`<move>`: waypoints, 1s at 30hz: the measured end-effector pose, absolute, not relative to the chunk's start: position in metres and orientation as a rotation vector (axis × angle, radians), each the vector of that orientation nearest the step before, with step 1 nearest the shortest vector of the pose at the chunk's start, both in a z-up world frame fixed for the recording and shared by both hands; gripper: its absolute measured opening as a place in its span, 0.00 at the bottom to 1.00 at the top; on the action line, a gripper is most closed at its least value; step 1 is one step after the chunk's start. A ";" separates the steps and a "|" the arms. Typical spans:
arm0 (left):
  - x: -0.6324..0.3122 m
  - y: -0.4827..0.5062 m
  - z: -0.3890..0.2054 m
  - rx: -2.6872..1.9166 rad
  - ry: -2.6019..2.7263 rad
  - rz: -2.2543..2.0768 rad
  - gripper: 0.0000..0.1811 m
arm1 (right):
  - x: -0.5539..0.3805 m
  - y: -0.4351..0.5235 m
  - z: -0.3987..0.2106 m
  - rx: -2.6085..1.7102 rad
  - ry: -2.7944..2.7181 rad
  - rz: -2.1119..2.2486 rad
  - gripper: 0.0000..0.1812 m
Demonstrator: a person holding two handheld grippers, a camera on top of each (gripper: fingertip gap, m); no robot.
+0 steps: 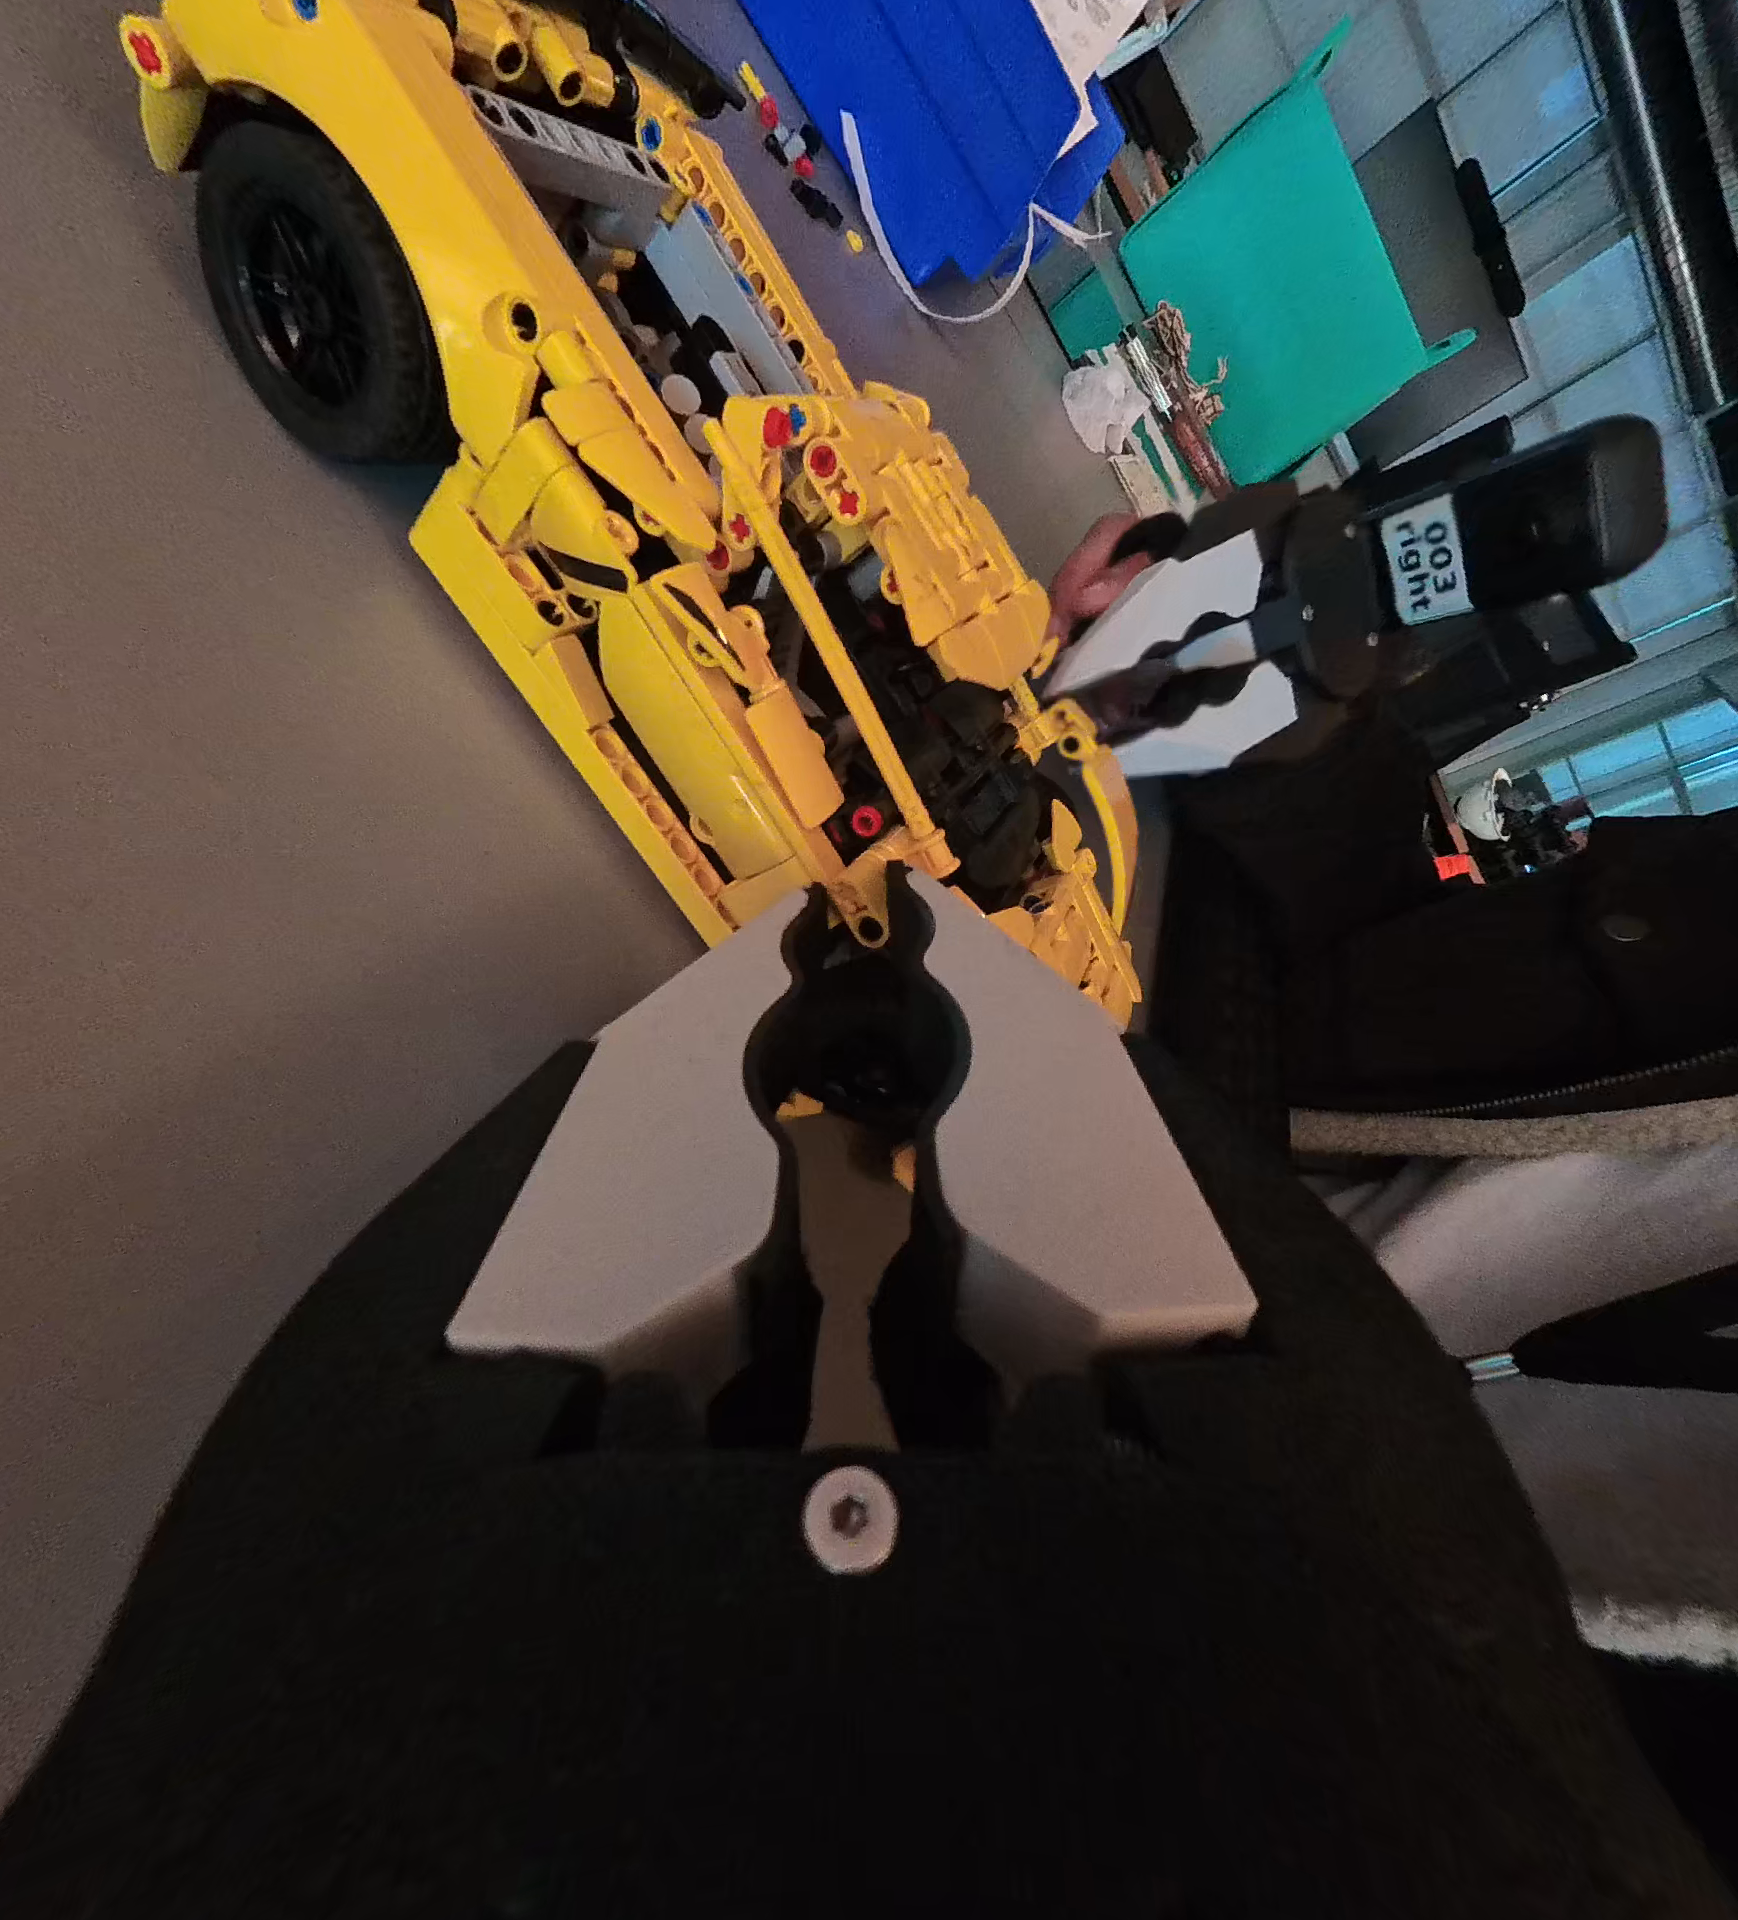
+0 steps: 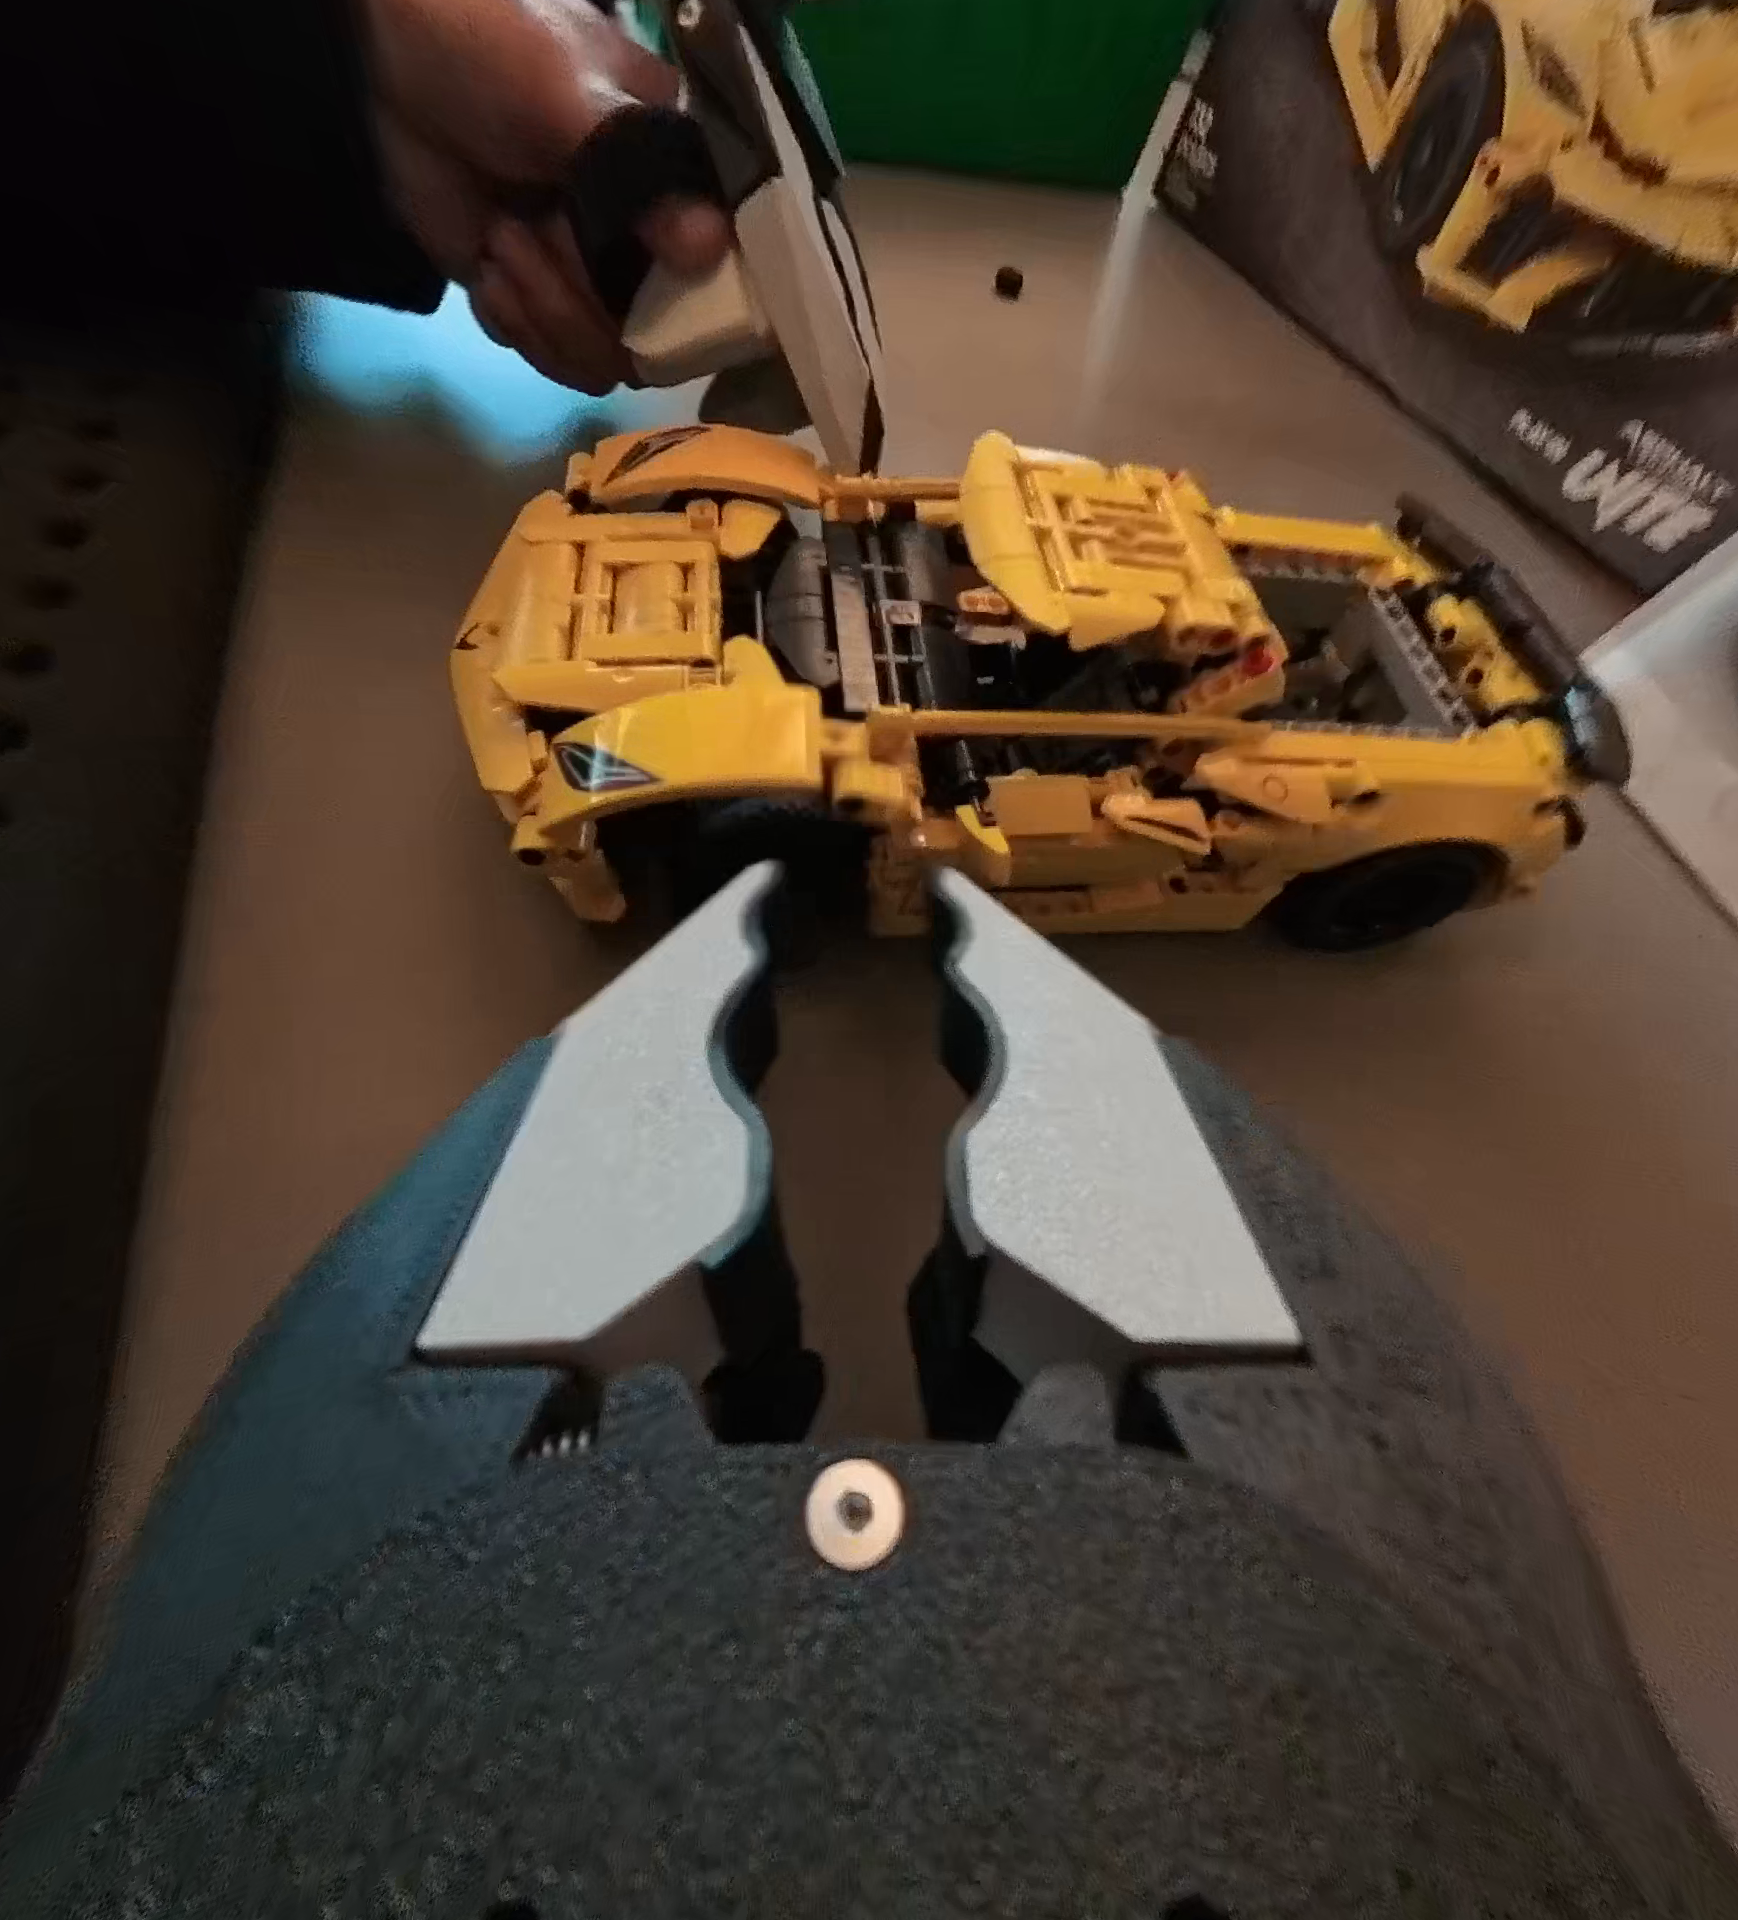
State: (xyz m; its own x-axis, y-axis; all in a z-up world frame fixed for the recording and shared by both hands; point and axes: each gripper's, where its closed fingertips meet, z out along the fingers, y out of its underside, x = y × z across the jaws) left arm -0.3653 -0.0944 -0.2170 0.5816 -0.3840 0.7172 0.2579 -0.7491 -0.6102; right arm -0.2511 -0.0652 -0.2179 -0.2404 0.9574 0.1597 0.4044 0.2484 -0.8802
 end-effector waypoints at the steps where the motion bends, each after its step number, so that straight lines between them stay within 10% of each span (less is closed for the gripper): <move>1: -0.365 -0.094 -0.217 -2.112 0.097 -1.179 0.06 | -0.249 -0.063 -0.218 -1.317 -1.761 0.973 0.20; 9: -0.365 -0.095 -0.217 -2.110 0.094 -1.175 0.06 | -0.239 -0.120 -0.231 -1.792 -1.824 1.477 0.26; 15: -0.365 -0.094 -0.217 -2.115 0.099 -1.145 0.06 | -0.249 -0.125 -0.226 -1.891 -1.744 1.515 0.07; 30: -0.359 -0.095 -0.217 -2.139 0.171 -1.049 0.06 | -0.239 -0.123 -0.228 -1.959 -1.668 1.645 0.05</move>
State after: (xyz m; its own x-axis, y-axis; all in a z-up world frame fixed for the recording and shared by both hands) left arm -0.3589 -0.0951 -0.2165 0.6577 -0.4114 0.6311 0.1890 -0.7209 -0.6668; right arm -0.2388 -0.1228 -0.2283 -0.1747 0.7465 -0.6420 0.6523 -0.4007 -0.6434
